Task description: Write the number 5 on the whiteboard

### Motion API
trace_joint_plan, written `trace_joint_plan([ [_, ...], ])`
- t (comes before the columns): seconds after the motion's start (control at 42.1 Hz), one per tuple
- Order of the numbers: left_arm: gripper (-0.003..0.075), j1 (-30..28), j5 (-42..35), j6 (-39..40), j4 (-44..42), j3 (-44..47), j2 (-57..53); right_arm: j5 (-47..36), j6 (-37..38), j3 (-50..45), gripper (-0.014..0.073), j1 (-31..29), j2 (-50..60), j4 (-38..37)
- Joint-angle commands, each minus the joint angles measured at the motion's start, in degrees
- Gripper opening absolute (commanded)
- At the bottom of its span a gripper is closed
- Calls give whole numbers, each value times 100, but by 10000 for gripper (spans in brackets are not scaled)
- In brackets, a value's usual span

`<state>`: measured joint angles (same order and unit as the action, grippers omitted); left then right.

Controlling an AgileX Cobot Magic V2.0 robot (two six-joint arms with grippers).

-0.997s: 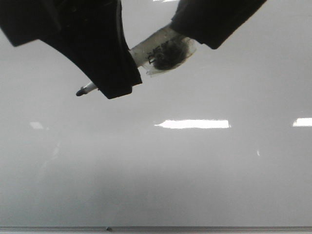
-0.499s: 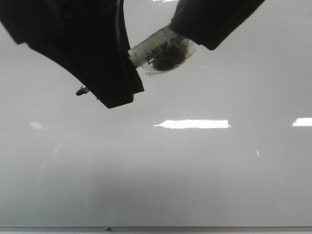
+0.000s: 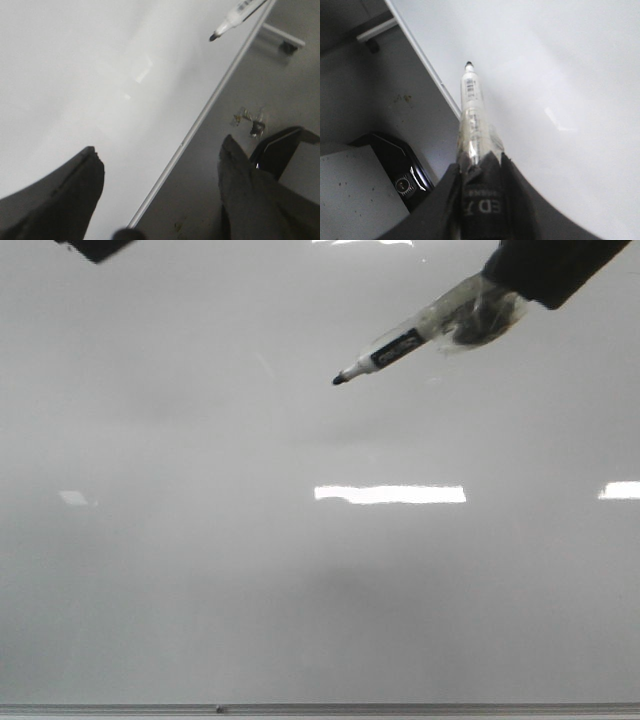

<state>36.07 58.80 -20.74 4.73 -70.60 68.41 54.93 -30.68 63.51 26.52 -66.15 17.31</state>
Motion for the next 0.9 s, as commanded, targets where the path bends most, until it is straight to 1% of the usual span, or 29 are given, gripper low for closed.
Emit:
trace_joint_plan([
  [0.0,473,-326,-418,360,118,37,-443,-406,622,-44,-60,-200,397,27],
  [0.071,473,-595,-528,605,118,268,-697,-883,932,-349,-60,-273,643,27],
  [0.142,473,-793,-637,686,118,485,-908,-1558,1261,-711,-60,-279,903,27],
  [0.19,473,-908,-763,689,142,665,-1076,-2173,1486,-1083,-60,-279,1117,33],
  [0.237,473,-932,-906,689,141,803,-1173,-2822,1546,-1395,-60,-279,1256,47],
  [0.285,473,-932,-969,689,141,851,-1185,-3101,1539,-1553,-60,-279,1262,47],
  [0.356,473,-932,-1000,689,141,890,-1173,-3374,1517,-1677,-60,-274,1205,47],
  [0.593,473,-932,-1257,689,141,928,-1090,-4263,1516,-1672,-60,-274,719,47],
  [0.736,473,-932,-1336,689,141,928,-1090,-4496,1516,-1546,-60,-274,362,47],
  [0.878,473,-932,-1361,689,141,928,-1090,-4536,1516,-1259,-60,-274,15,47],
])
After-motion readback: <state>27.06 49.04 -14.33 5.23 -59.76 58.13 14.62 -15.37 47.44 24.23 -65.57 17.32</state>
